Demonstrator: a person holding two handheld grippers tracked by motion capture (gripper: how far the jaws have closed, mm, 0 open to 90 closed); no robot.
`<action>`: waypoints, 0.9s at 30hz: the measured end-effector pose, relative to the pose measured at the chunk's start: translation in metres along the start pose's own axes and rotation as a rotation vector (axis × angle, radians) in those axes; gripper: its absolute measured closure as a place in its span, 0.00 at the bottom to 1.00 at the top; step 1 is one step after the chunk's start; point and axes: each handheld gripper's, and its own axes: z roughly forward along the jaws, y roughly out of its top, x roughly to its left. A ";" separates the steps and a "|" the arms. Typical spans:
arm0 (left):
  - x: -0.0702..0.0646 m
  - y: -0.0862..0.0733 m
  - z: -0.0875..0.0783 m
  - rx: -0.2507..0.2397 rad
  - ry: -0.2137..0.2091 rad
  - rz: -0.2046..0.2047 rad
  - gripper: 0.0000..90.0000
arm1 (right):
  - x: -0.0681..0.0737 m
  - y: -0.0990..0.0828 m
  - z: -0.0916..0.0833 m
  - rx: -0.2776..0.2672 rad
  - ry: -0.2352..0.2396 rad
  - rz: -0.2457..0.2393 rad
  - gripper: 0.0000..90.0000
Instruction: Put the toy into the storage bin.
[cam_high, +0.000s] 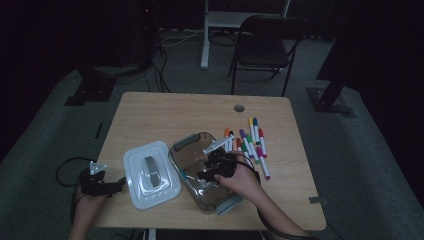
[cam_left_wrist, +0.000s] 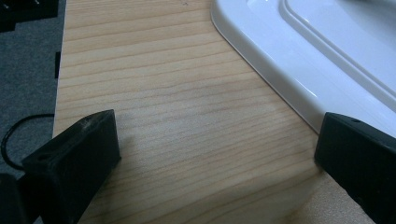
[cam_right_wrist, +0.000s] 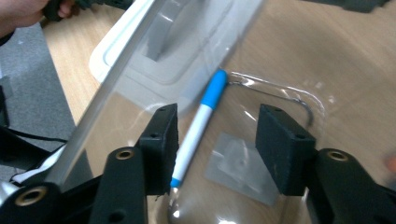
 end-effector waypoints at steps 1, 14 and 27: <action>0.000 0.000 0.000 0.000 0.000 0.002 0.01 | 0.000 0.000 0.000 0.000 0.000 0.000 0.55; 0.000 0.000 0.000 -0.001 0.000 -0.001 0.01 | -0.030 -0.016 -0.055 -0.213 -0.061 0.091 0.56; 0.000 0.000 0.000 -0.001 0.001 0.002 0.01 | -0.085 -0.043 -0.086 -0.322 -0.230 0.221 0.55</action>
